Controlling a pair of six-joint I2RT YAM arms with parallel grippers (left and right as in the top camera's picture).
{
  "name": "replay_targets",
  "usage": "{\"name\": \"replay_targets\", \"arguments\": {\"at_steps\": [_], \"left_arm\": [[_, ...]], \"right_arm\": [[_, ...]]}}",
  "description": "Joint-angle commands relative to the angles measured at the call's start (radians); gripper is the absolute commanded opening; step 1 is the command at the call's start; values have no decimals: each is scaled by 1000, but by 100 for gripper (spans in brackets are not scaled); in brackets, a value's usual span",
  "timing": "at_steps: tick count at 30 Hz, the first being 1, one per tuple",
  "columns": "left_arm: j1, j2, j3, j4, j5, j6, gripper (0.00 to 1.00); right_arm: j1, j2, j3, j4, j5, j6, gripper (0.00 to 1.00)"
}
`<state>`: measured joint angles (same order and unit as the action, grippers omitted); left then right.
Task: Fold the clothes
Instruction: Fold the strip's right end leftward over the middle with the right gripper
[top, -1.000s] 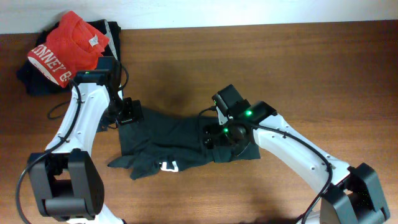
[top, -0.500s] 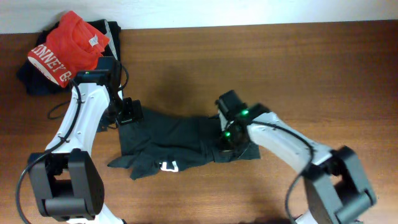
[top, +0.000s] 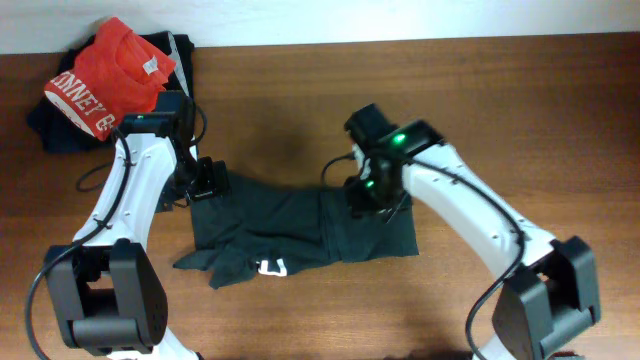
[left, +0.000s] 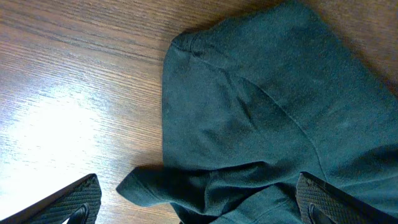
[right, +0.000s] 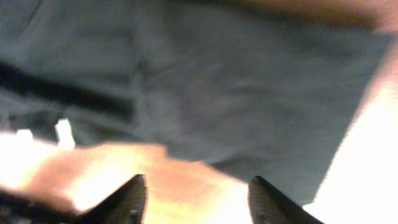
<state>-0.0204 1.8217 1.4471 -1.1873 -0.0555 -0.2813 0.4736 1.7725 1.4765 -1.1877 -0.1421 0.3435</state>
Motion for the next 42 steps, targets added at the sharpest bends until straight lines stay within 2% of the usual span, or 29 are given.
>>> {"name": "replay_targets", "arguments": {"at_steps": [1,2,3,7,10,12,15,17,21,23,24,26,27,29,35,39,42], "left_arm": [[-3,-4,-6,4,8,-3,99],[-3,-4,-7,5,8,-3,99],[-3,-4,-6,6,8,-3,99],[-3,-4,-6,10,8,-3,99],[-3,-4,-6,10,8,-3,99],[-3,-4,-6,11,8,-3,99],[-3,-4,-6,24,8,-3,99],[-3,-3,-6,24,8,-3,99],[-3,-4,-7,35,8,-3,99],[-3,-4,-7,36,8,-3,99],[-3,-4,-7,36,8,-3,99],[-3,-3,-7,45,8,-3,99],[-3,-3,-7,55,8,-3,99],[-3,-3,-7,69,8,-3,99],[-3,-3,-7,72,8,-3,99],[-3,-3,-38,81,8,-3,99],[-3,-3,-110,140,8,-3,99]], "right_arm": [[-90,2,-10,-3,117,-14,46],[-111,2,-23,10,117,-14,35],[-133,2,-47,50,117,-14,4],[-148,10,-227,290,102,-5,5],[-148,56,-292,414,130,-2,5],[-148,114,-297,472,142,-3,21],[-154,142,-292,459,156,-3,23],[-182,141,-220,320,154,-3,25],[-219,139,63,-66,154,-3,27],[-218,139,170,-206,154,-3,27],[-218,139,178,-254,154,-3,25],[-212,139,140,-346,154,-3,4],[-204,137,118,-349,154,-3,4],[-156,130,16,-283,154,5,4],[-81,128,-246,64,22,32,4],[-102,130,-353,155,31,31,4],[-118,122,-345,148,43,31,4]]}}
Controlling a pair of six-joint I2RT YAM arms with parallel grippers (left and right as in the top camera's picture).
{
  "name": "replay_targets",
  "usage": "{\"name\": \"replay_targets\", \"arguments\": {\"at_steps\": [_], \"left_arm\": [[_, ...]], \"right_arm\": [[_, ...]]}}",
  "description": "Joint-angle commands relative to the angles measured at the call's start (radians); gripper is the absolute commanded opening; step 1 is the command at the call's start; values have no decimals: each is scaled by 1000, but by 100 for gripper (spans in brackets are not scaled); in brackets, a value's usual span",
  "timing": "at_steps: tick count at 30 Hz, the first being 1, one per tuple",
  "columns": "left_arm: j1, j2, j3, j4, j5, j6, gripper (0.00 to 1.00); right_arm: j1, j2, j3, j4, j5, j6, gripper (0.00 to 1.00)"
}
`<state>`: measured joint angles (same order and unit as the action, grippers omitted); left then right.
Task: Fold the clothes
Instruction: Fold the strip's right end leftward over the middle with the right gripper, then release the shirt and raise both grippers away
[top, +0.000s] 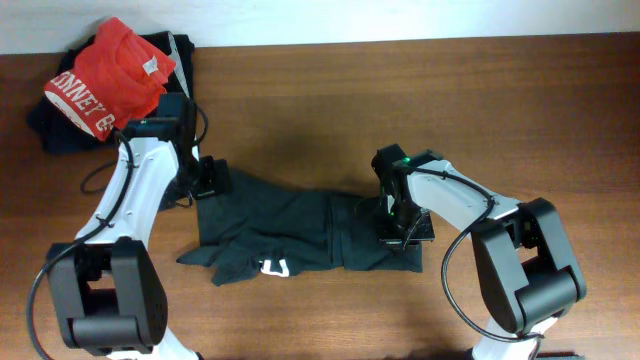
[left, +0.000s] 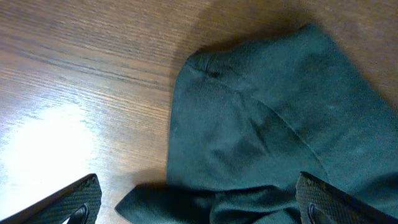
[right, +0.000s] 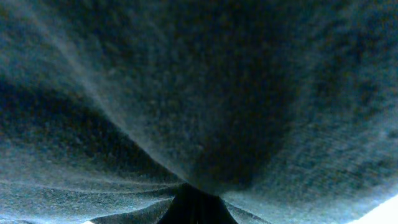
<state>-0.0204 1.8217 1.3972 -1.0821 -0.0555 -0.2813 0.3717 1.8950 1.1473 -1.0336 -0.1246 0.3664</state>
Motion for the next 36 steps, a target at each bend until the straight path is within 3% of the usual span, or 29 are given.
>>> {"name": "replay_targets", "arguments": {"at_steps": [1,4,5,6,7,8,10,16,20,24,25,26,27,30,31,36], "left_arm": [[-3,-3,-93,59,8,-3,99],[-3,-3,-116,65,8,-3,99],[-3,-3,-116,72,8,-3,99],[-3,-3,-116,72,8,-3,99],[-3,-3,-116,72,8,-3,99],[-3,-3,-116,71,8,-3,99],[-3,-4,-116,72,8,-3,99],[-3,-3,-116,76,8,-3,99],[-3,-3,-116,69,8,-2,99],[-3,-3,-116,68,8,-2,99],[-3,-3,-116,69,8,-2,99],[-3,-3,-116,68,8,-2,99],[1,-3,-116,68,8,-2,99],[34,-4,-116,63,9,-2,99],[43,-4,-116,61,11,-2,99],[166,-1,-121,68,90,98,99]], "right_arm": [[-19,-16,3,-35,23,8,4],[-20,-103,81,-145,55,8,4],[-22,-143,109,-177,81,8,9],[-28,-172,125,-196,99,8,22],[-45,-202,128,-209,128,7,47],[-58,-201,125,-212,139,3,56],[-68,-198,96,-177,137,5,55],[-67,-197,-87,113,76,8,6],[-71,-164,-196,262,105,8,7],[-120,-167,-121,180,80,8,9],[-151,-181,-48,94,81,8,18],[-182,-188,19,24,85,6,35],[-219,-189,98,-57,94,4,61],[-345,-189,288,-222,156,-34,91],[-371,-189,312,-241,157,-52,99],[-529,-189,334,-280,109,-55,99]]}}
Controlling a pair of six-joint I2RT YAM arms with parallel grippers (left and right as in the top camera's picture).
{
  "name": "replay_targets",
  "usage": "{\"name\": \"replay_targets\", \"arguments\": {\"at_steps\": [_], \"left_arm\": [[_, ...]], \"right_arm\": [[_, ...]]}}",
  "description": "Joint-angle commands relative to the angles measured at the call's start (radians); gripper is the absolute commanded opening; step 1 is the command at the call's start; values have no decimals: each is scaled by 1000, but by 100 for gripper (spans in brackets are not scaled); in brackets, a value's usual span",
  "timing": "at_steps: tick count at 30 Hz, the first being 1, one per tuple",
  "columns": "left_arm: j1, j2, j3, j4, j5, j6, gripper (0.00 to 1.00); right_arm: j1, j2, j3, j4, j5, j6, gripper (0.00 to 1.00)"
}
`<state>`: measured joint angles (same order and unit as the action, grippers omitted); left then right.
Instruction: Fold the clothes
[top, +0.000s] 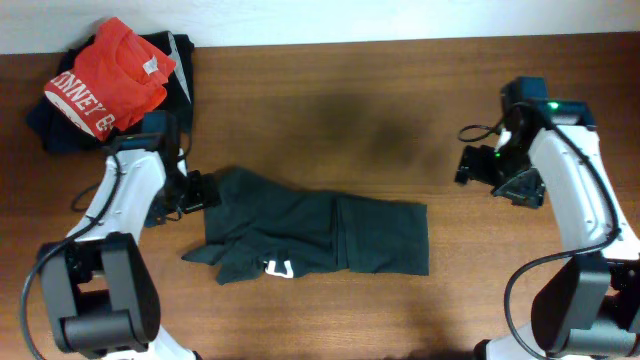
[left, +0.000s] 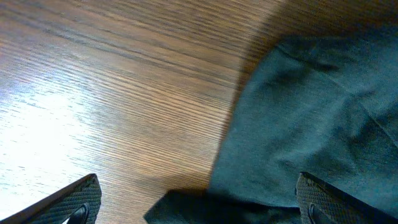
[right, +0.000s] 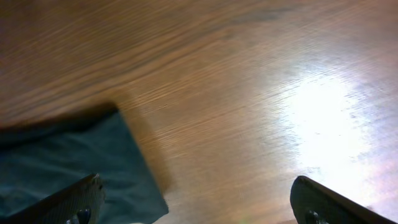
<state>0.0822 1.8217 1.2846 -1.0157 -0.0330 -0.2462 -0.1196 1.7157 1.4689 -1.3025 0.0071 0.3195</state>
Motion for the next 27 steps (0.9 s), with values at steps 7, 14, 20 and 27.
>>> {"name": "replay_targets", "arguments": {"at_steps": [7,14,20,27], "left_arm": [[219,5,-78,37,335,201,99],[217,82,-140,80,498,284,99],[200,251,-140,72,534,324,98],[40,300,-140,63,455,323,84]], "right_arm": [[-44,-10,12,-11,-22,-9,99],[-44,-10,12,-19,-21,-9,99],[-44,-10,12,-18,-21,-8,98],[-44,-10,12,-18,-21,-8,99]]}}
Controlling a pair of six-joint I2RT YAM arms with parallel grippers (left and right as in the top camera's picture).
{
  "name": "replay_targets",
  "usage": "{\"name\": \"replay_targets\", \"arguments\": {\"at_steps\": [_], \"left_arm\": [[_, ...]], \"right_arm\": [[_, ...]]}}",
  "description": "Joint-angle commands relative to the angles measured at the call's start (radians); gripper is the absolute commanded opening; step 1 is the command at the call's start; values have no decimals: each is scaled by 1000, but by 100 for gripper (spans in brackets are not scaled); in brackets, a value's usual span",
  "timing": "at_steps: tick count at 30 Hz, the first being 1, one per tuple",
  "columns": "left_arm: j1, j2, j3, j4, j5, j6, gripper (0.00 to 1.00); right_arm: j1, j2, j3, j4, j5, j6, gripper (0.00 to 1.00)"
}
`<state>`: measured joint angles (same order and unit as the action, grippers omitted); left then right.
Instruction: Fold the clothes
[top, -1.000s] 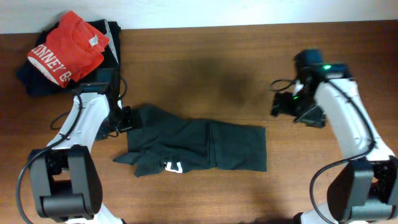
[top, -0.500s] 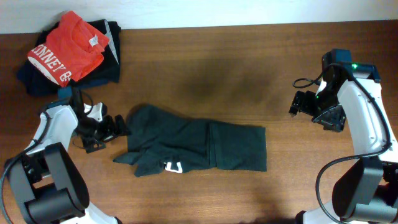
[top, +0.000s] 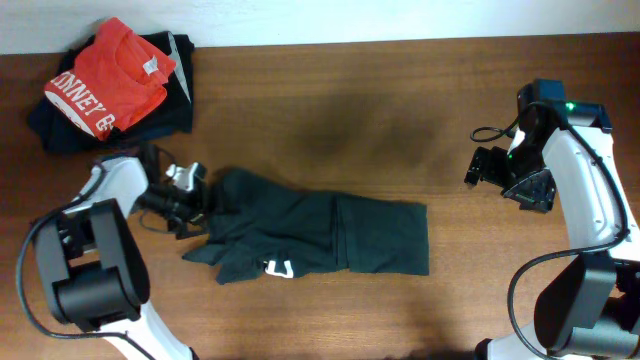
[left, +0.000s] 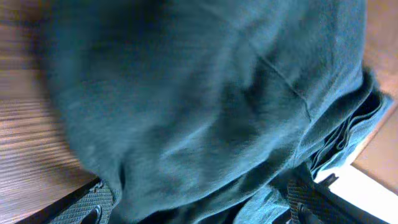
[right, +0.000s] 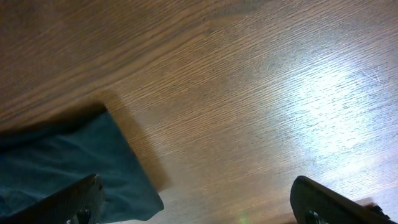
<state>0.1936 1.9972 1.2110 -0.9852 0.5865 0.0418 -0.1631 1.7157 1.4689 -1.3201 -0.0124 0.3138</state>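
Note:
A dark green garment (top: 320, 232) lies crumpled across the middle of the table, with a small white mark (top: 276, 267) near its front edge. My left gripper (top: 196, 198) is low at the garment's left end. In the left wrist view green cloth (left: 199, 99) fills the frame and bulges between the wide-apart fingers (left: 93, 204), so that gripper (left: 199, 208) is open around it. My right gripper (top: 492, 176) hangs open over bare wood to the right of the garment. Its wrist view shows the garment's right corner (right: 62, 168) at the left.
A red printed shirt (top: 108, 72) lies on a heap of dark clothes (top: 55, 135) at the table's back left corner. The wooden table (top: 400, 100) runs on behind and to the right of the garment.
My left gripper has moved from just beside the garment's upper left edge down onto its left end, so cloth now fills its view. The right gripper has stayed at the far right, open.
At first both grippers were at the garment, left at its upper left corner, right over its right half. Then the right gripper was pressed into the right part. Later it stood open far to the right, the right part lying flat. Now the left gripper straddles the left end.

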Motion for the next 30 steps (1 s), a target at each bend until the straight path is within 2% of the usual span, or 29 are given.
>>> {"name": "replay_targets", "arguments": {"at_steps": [1,2,4,5,6,10,11,12,14,19,21,25,30], "left_arm": [[-87,124,-67,33,-165,35,79],[-101,124,-67,36,-165,35,67],[-120,124,-67,46,-165,26,24],[-122,124,-67,47,-165,13,7],[-122,124,-66,47,-165,3,1],[-121,124,-7,-2,-193,-23,1],[-121,124,15,-24,-245,-58,1],[-121,123,86,-92,-385,-125,1],[-121,123,218,-214,-479,-156,1],[-135,107,542,-457,-517,-189,1],[-159,70,602,-502,-536,-213,1],[-288,-74,615,-519,-520,-213,1],[-522,-92,584,-480,-528,-213,1]], "right_arm": [[-1,-10,12,0,-2,-3,99],[-1,-10,12,0,-2,-3,99],[-1,-10,12,0,-2,-3,99],[-1,-10,12,0,-2,-3,99],[-1,-10,12,0,-2,-3,99],[-1,-10,12,0,-2,-3,99],[-1,-10,12,0,-2,-3,99],[-1,-10,12,0,-2,-3,99],[-1,-10,12,0,-2,-3,99],[-1,-10,12,0,-2,-3,98],[-1,-10,12,0,-2,-3,99],[-1,-10,12,0,-2,-3,99],[-1,-10,12,0,-2,-3,99]]}}
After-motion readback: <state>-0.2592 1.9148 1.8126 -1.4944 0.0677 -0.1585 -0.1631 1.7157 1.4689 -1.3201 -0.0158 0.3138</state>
